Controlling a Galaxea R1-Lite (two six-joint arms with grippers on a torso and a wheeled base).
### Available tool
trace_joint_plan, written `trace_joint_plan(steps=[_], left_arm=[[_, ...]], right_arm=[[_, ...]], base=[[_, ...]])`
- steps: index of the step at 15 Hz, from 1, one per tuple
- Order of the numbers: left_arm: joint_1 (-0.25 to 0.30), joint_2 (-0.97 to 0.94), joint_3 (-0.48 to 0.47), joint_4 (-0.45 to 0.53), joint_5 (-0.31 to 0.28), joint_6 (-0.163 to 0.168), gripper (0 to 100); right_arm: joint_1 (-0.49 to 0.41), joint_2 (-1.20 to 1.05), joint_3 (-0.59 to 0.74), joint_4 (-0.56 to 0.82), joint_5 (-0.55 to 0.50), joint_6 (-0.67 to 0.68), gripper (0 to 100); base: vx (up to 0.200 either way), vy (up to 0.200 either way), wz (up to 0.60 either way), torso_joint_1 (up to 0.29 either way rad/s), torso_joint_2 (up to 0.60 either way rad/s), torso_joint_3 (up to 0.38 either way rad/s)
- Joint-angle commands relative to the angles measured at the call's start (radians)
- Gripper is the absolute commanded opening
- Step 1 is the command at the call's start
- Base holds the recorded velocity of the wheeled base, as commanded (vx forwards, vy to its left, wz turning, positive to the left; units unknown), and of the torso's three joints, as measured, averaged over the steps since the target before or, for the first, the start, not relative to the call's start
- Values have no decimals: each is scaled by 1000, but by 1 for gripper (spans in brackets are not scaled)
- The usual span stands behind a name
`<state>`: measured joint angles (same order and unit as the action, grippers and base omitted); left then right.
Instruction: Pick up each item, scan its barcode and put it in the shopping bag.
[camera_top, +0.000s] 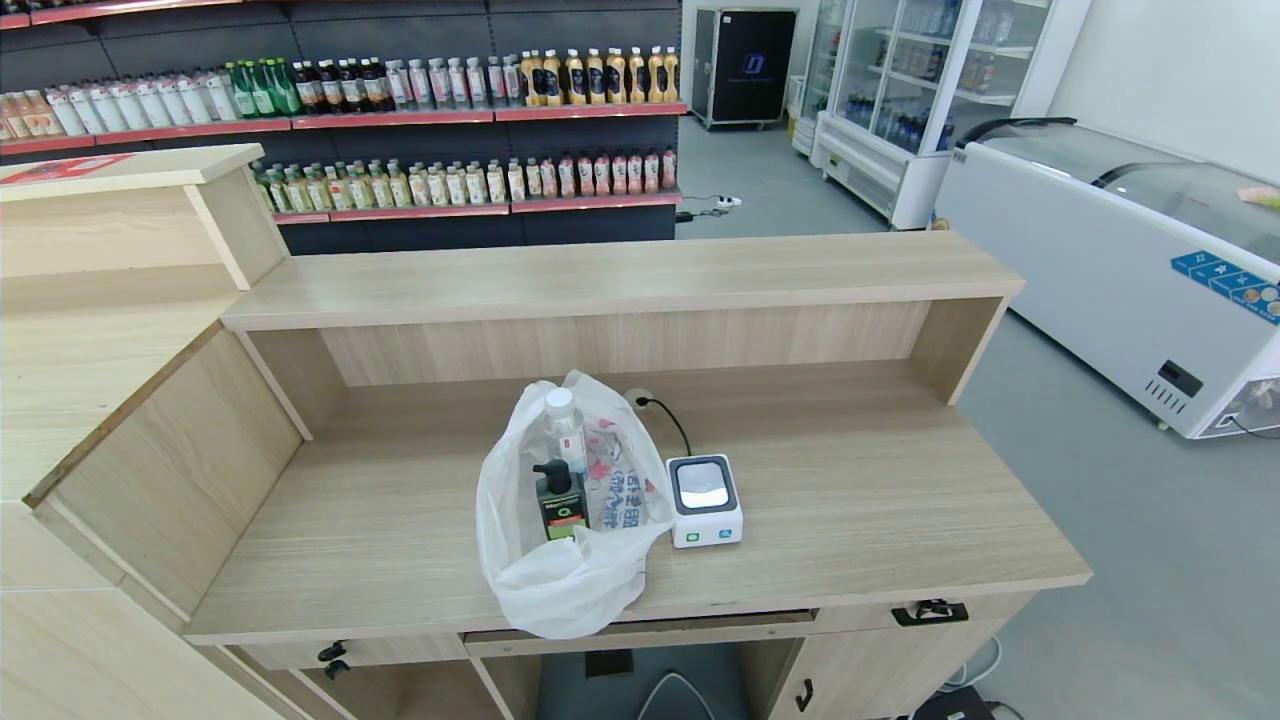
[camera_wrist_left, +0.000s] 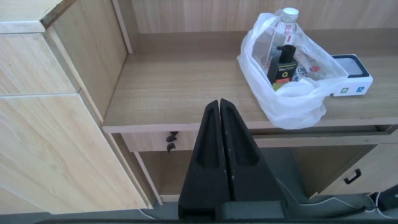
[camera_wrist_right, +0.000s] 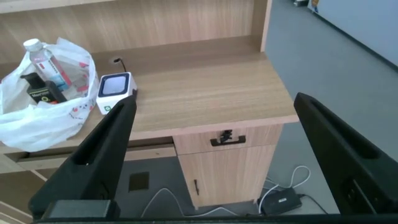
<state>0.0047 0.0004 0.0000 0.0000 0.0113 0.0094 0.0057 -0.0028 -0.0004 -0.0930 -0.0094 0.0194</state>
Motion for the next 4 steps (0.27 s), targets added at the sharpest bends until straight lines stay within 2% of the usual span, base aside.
trace_joint_plan(steps=[1,4], left_arm=[[0,0,0,0,-1,0,0],[0,0,0,0,-1,0,0]], right_arm=[[0,3,0,-1,2,-1,100],[0,3,0,-1,2,-1,100]], base=[[0,0,0,0,0,0],[0,0,0,0,0,0]])
